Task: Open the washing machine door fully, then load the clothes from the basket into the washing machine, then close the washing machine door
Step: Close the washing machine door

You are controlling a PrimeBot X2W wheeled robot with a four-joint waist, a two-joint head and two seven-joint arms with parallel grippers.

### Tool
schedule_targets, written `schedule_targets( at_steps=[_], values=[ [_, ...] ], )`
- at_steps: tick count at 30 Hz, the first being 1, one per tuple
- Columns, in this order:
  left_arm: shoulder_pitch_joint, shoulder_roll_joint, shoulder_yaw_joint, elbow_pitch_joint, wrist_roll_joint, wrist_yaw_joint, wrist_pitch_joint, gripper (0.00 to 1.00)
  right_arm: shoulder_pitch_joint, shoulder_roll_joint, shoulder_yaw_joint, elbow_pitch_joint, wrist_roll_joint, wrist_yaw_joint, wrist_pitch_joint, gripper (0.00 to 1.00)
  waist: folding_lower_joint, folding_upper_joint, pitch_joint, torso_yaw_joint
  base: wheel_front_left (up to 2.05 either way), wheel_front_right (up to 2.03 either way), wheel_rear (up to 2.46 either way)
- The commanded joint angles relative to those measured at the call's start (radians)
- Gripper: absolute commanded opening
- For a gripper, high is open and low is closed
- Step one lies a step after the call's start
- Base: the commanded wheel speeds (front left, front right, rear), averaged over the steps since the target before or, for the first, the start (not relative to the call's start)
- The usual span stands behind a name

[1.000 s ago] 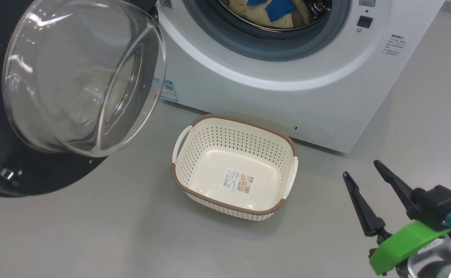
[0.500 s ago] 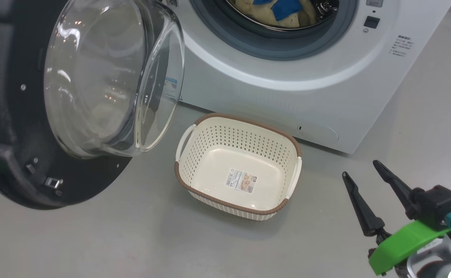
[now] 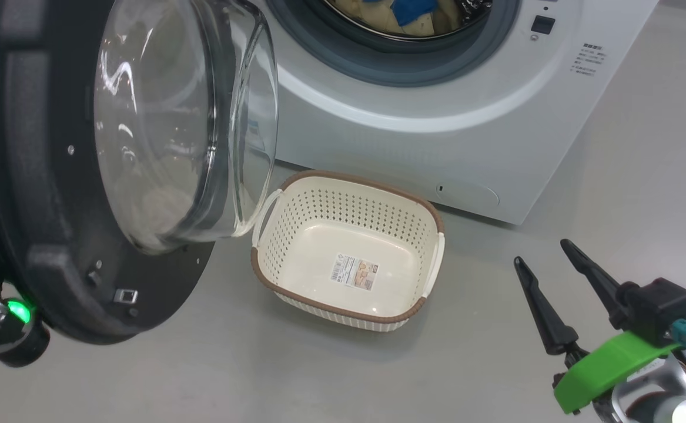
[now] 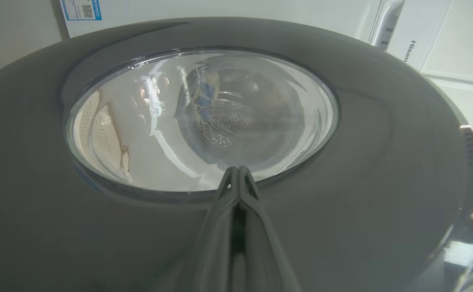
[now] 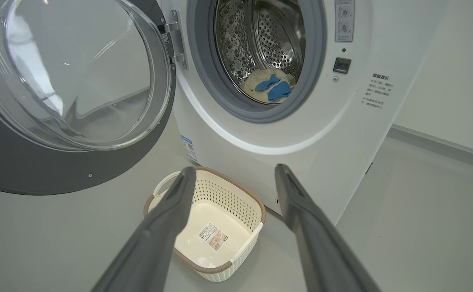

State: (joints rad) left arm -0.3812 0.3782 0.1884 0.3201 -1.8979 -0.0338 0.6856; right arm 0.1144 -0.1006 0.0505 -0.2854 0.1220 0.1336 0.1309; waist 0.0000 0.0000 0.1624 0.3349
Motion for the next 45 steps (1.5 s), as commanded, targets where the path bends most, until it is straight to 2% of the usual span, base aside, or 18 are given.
schedule_targets(
  at_steps=[1,13,24,35,45],
  values=[
    [-0.019,0.032,0.027,-0.048,-0.010,0.001,0.019,0.00,-0.044,-0.007,0.023,-0.031,0.005,-0.003,-0.011,1.00,0.0000,0.0000,0.003,-0.010,0.00,0.00,0.00],
    [0.021,-0.039,-0.015,-0.172,-0.010,0.009,0.027,0.00,-0.070,0.011,0.023,-0.008,0.011,-0.003,-0.046,1.00,0.0000,0.0000,0.035,-0.084,0.00,0.00,0.00],
    [0.030,-0.096,-0.043,-0.243,-0.013,-0.006,0.028,0.00,-0.102,0.024,0.019,0.014,0.013,-0.003,-0.076,1.00,0.0000,0.0000,0.068,-0.152,0.00,0.00,0.00],
    [0.009,-0.164,-0.078,-0.253,0.002,-0.049,0.018,0.00,-0.128,0.032,0.016,0.040,0.019,-0.003,-0.103,1.00,0.0000,0.0000,0.085,-0.221,0.00,0.00,0.00],
    [-0.039,-0.208,-0.106,-0.213,0.031,-0.072,0.007,0.00,-0.149,0.041,0.035,0.073,0.029,-0.003,-0.128,1.00,0.0000,0.0000,0.077,-0.310,0.00,0.00,0.00]
  ],
)
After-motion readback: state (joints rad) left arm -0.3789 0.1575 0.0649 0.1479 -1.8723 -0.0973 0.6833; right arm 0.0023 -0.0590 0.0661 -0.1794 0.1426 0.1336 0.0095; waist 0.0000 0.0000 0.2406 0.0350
